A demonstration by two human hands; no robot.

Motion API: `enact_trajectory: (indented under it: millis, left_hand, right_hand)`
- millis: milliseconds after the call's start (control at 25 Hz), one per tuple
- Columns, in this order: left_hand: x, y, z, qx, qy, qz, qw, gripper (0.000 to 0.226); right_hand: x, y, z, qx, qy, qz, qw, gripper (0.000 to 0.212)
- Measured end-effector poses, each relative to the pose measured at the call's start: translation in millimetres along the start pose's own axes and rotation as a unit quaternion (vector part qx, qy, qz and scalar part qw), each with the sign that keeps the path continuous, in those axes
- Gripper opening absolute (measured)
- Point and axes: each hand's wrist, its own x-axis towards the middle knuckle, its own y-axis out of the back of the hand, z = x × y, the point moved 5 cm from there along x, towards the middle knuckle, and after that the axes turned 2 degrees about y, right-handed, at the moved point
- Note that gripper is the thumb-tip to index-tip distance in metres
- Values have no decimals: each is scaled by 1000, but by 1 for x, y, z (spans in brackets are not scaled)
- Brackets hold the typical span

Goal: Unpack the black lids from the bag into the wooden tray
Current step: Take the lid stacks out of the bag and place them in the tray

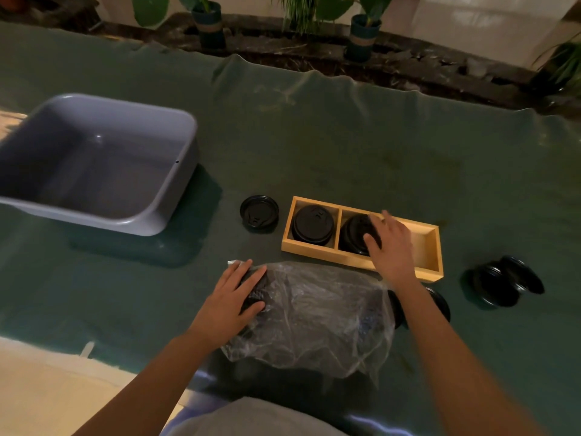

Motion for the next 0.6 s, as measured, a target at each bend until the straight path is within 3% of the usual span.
enact_trajectory:
  millis: [80, 160, 240, 320, 360, 440, 520, 600]
  left_hand:
    - [1, -1, 0, 0, 2, 0, 1000, 65]
    - [1, 0, 1, -3, 2, -4, 1000, 67]
    - [0, 0, 1, -4, -1, -15, 1000, 71]
    - [-1, 3, 2, -6, 4, -12, 1000, 78]
    - [-3, 6, 2, -8, 11, 4, 1000, 81]
    - [-9, 15, -1, -51, 32, 66, 996, 79]
    - [-14, 22, -9, -168, 74, 113, 976, 69]
    - [-16, 17, -23, -280, 152, 85, 944, 59]
  right_hand:
    - [-4, -9, -9, -53, 35, -94, 994, 44]
    - [-8, -1, -14, -31, 15, -107, 994, 44]
    - [-26, 30, -17, 23, -5, 30, 999, 36]
    - [-65, 63, 0, 95, -88, 161, 978, 14]
    - [-83, 67, 12, 145, -141, 134, 970, 22]
    - [-116, 40, 14, 327, -195, -88, 920, 37]
    - [-139, 5, -9, 496, -138, -269, 814, 19]
    - [-140, -23, -39, 526, -68, -322, 784, 36]
